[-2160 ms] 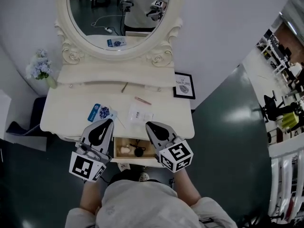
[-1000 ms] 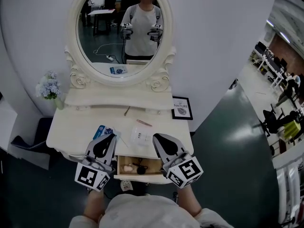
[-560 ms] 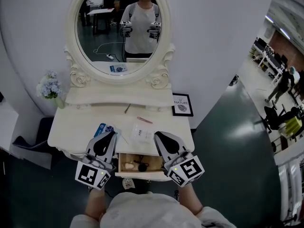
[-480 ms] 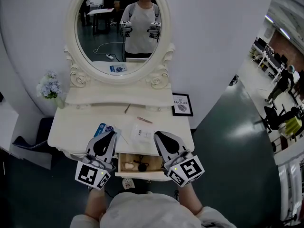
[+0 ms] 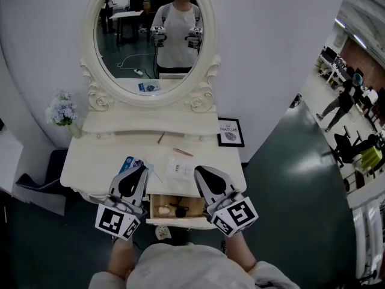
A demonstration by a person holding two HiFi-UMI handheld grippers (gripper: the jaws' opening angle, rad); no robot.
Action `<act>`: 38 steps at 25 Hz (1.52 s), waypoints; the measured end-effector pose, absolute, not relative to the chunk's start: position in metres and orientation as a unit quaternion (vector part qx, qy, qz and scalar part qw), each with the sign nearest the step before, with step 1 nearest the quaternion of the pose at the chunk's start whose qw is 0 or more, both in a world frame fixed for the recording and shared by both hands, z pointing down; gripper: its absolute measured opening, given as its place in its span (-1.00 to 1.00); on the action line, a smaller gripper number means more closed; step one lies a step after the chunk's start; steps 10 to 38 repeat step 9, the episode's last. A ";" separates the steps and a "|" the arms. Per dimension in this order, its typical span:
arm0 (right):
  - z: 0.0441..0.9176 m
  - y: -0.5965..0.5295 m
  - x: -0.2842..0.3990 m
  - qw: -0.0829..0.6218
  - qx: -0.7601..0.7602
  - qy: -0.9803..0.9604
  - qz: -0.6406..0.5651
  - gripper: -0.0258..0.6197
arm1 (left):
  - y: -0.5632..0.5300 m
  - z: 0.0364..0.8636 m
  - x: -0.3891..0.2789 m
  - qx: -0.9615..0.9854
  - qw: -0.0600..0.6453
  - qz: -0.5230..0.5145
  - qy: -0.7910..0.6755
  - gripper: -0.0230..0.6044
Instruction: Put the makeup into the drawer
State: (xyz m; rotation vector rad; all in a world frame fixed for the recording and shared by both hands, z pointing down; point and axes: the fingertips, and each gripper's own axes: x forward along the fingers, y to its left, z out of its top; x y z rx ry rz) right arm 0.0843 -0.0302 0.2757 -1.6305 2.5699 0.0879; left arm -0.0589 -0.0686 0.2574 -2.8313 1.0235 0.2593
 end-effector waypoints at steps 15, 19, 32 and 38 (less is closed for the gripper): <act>0.278 -0.033 0.083 0.049 -0.534 0.843 0.029 -0.84 | -0.074 0.262 -0.062 -0.934 0.056 0.086 0.342 -0.88; 0.278 -0.033 0.083 0.049 -0.534 0.843 0.029 -0.84 | -0.074 0.262 -0.062 -0.934 0.056 0.086 0.342 -0.88; 0.278 -0.033 0.083 0.049 -0.534 0.843 0.029 -0.84 | -0.074 0.262 -0.062 -0.934 0.056 0.086 0.342 -0.88; 0.278 -0.033 0.083 0.049 -0.534 0.843 0.029 -0.84 | -0.074 0.262 -0.062 -0.934 0.056 0.086 0.342 -0.88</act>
